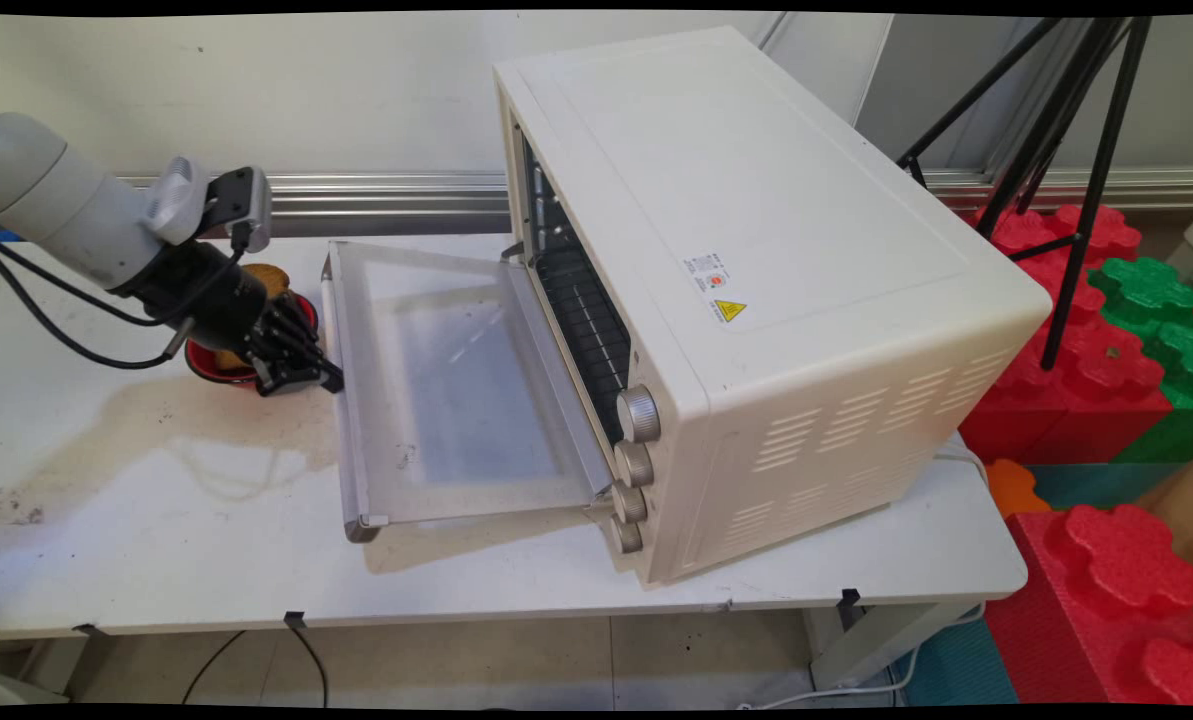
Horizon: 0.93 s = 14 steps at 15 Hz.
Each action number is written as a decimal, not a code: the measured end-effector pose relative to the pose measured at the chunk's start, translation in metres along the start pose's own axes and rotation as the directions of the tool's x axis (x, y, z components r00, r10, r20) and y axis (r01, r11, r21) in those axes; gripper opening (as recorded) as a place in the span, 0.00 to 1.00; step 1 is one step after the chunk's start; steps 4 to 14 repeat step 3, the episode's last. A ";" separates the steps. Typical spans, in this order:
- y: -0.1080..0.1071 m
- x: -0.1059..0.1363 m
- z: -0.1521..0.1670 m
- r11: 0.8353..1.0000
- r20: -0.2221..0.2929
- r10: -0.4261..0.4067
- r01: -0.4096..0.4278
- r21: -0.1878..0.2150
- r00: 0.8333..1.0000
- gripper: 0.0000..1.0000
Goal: Open the oven
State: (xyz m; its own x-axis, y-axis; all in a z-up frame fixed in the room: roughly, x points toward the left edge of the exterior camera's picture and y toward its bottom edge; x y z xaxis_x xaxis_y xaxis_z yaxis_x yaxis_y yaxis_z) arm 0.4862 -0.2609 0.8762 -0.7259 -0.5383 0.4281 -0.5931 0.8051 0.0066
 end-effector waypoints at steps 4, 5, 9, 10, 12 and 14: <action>0.002 -0.007 -0.005 1.000 -0.004 0.002 -0.002 0.005 1.000 0.00; 0.002 -0.007 -0.005 1.000 -0.004 0.002 -0.002 0.005 1.000 0.00; 0.002 -0.007 -0.005 1.000 -0.004 0.002 -0.002 0.005 1.000 0.00; 0.002 -0.007 -0.005 1.000 -0.004 0.002 -0.002 0.005 1.000 0.00; 0.002 -0.007 -0.005 1.000 -0.004 0.002 -0.002 0.005 1.000 0.00; 0.002 -0.007 -0.005 1.000 -0.004 0.002 -0.002 0.005 1.000 0.00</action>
